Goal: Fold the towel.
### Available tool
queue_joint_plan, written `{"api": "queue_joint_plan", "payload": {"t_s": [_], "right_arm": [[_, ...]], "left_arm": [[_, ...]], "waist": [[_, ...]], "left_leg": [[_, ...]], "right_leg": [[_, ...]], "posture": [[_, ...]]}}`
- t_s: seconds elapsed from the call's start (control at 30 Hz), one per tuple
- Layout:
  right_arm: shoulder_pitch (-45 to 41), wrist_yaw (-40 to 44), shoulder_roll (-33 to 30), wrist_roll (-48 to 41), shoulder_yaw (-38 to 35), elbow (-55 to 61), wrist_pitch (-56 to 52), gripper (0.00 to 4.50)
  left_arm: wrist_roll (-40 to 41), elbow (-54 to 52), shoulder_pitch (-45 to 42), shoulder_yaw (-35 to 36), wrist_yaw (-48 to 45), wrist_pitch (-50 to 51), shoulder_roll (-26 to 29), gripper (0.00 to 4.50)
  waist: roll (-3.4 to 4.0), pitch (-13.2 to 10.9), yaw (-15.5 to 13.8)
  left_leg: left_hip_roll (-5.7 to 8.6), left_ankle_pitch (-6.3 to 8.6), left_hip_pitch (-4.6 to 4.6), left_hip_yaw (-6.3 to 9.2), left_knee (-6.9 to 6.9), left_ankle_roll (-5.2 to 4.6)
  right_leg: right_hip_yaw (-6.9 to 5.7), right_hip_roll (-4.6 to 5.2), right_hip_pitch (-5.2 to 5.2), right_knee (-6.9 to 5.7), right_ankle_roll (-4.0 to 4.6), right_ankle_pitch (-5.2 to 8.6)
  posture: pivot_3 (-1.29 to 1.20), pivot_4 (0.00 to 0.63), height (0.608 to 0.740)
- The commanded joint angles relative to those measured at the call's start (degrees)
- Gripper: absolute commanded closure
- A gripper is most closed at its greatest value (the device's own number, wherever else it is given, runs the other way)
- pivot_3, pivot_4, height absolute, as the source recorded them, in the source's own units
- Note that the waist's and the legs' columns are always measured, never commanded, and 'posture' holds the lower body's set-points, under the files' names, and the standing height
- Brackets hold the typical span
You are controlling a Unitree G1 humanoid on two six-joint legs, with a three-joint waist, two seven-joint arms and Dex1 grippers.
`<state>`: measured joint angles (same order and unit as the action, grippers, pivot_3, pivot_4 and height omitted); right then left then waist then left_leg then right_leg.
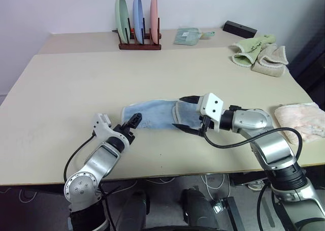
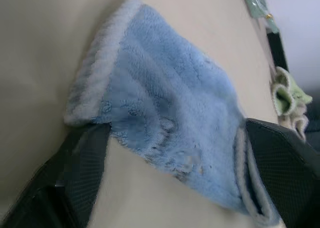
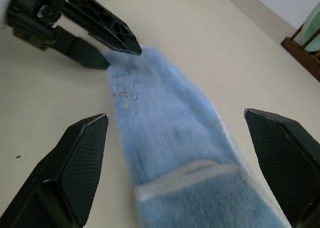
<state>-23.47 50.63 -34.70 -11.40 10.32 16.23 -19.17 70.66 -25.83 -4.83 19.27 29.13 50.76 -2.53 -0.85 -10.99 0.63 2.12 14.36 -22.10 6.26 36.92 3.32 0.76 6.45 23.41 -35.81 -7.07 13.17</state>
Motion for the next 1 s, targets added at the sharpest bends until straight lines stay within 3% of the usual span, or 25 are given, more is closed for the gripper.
{"api": "queue_joint_plan", "payload": {"t_s": [0.03, 0.13, 0.2, 0.57, 0.67, 0.87, 1.0], "right_arm": [[0.2, -0.6, -0.2, -0.1, -0.7, 3.8, 0.1, 0.00], [1.3, -0.9, -0.4, 0.2, -0.3, 4.8, -0.4, 0.00], [2.2, -1.1, -0.7, 0.7, 0.1, 5.6, -0.6, 0.00], [2.6, -1.5, -0.5, 1.4, 0.2, 6.6, -1.6, 0.00], [2.3, -1.5, -0.3, 1.7, 0.3, 6.1, -1.3, 0.00], [2.3, -1.7, 0.3, 2.2, 0.8, 5.5, -1.0, 0.00], [2.5, -1.8, 0.3, 2.1, 0.9, 5.5, -1.0, 0.00]], "left_arm": [[-2.5, 2.0, -0.1, 2.4, 1.5, -4.4, 1.2, 1.80], [-2.3, 1.8, -1.4, 2.9, 0.8, -7.2, 2.0, 3.55], [-2.1, 1.7, -1.9, 3.2, 0.4, -8.6, 2.6, 4.47], [2.3, -1.4, -1.1, 5.0, -5.5, -13.0, 7.3, 4.47], [6.4, -3.4, 0.8, 4.3, -5.5, -10.8, 10.0, 3.12], [10.2, -4.5, 3.9, -0.4, -1.5, -6.4, 15.3, 0.03], [10.7, -2.3, 3.2, -3.1, 3.5, -6.3, 14.6, 0.03]], "waist": [[0.00, 0.0, 0.0], [-0.02, 0.0, -0.1], [-0.02, 0.0, -0.2], [-0.05, 0.0, -1.0], [-0.05, 0.0, -1.1], [-0.05, 0.0, -1.4], [-0.05, 0.0, -1.4]], "left_leg": [[0.00, 0.00, -0.01, 0.00, 0.00, 0.00], [0.00, 0.00, -0.10, 0.03, 0.00, 0.00], [0.00, 0.01, -0.18, 0.05, 0.00, -0.01], [0.06, 0.06, -0.32, 0.05, 0.01, -0.08], [0.06, 0.08, -0.33, 0.05, 0.01, -0.10], [0.06, 0.08, -0.33, 0.06, 0.01, -0.11], [0.06, 0.08, -0.33, 0.07, 0.01, -0.11]], "right_leg": [[0.00, 0.00, 0.00, 0.01, 0.00, 0.00], [-0.03, 0.00, 0.04, 0.07, 0.00, 0.00], [-0.05, 0.00, 0.04, 0.22, 0.01, -0.01], [-0.04, 0.02, 0.02, 0.53, -0.01, -0.03], [-0.04, 0.02, 0.02, 0.57, -0.01, -0.03], [-0.04, 0.02, 0.01, 0.56, -0.01, -0.03], [-0.04, 0.02, 0.01, 0.56, -0.01, -0.03]], "posture": [[0.00, 0.150, 0.740], [0.00, 0.150, 0.740], [0.00, 0.150, 0.740], [0.00, 0.150, 0.740], [0.00, 0.150, 0.740], [0.00, 0.150, 0.740], [0.00, 0.150, 0.740]]}}
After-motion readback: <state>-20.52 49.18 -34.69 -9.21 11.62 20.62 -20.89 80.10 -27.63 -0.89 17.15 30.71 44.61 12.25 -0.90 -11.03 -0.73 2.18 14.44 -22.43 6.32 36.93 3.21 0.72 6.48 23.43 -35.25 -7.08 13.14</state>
